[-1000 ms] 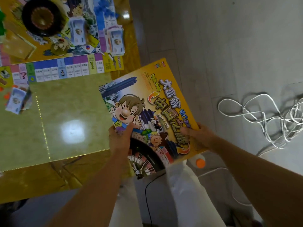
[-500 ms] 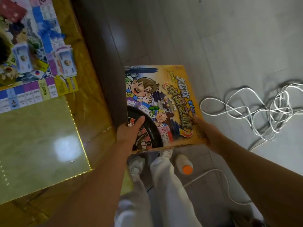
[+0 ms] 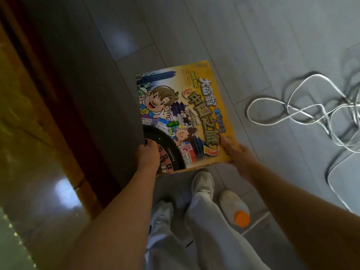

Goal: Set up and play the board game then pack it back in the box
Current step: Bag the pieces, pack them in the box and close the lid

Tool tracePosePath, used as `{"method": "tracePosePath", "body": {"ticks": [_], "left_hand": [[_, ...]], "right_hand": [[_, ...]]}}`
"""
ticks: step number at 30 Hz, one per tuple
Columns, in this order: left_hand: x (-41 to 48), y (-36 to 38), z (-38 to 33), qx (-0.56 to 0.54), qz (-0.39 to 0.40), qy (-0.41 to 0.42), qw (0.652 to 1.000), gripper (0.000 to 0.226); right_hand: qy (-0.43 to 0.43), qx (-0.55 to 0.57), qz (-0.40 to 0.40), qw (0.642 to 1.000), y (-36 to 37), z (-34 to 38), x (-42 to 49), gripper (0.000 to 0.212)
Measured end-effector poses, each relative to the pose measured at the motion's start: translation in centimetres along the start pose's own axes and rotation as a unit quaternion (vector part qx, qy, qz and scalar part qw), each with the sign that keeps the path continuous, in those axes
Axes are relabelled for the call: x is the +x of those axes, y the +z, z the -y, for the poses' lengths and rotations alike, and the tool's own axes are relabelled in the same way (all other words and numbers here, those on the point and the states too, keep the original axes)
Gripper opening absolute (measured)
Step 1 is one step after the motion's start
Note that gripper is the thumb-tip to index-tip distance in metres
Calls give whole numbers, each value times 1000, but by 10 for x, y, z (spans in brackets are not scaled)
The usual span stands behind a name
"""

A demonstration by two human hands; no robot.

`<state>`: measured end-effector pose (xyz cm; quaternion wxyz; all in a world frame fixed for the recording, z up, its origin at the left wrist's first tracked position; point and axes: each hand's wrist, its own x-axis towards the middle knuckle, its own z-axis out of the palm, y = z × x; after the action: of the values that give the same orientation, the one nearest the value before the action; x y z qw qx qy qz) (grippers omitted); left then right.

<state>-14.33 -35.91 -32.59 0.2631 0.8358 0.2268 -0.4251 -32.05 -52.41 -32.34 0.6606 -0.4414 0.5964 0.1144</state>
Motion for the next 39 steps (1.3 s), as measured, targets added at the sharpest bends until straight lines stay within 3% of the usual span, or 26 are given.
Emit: {"method": "tracePosePath", "body": {"ticks": [3, 6, 12, 17, 23, 30, 33, 39], "left_hand": [[21, 23, 9, 60, -33, -20, 997, 55], [34, 40, 22, 73, -52, -8, 996, 53], [65, 63, 47, 113, -11, -5, 993, 49], [80, 73, 61, 150, 53, 5, 987, 38], [65, 74, 57, 136, 96, 37, 985, 20], [-3, 44, 28, 157, 117, 92, 976, 25], [-38, 16, 16, 183, 122, 127, 967, 23], [-112, -49, 7, 186, 41, 218, 957, 28]], "right_hand": [[-7, 2, -10, 1000, 12, -19, 30, 23], [1, -12, -30, 999, 23, -36, 54, 44], [5, 0, -36, 999, 37, -66, 88, 40], [82, 50, -68, 993, 50, -82, 106, 62], [83, 28, -55, 995, 62, -69, 92, 45], [35, 49, -6, 998, 86, -21, 22, 17], [20, 54, -3, 998, 92, -3, -17, 17], [-7, 33, -11, 999, 106, 29, -100, 19]]}}
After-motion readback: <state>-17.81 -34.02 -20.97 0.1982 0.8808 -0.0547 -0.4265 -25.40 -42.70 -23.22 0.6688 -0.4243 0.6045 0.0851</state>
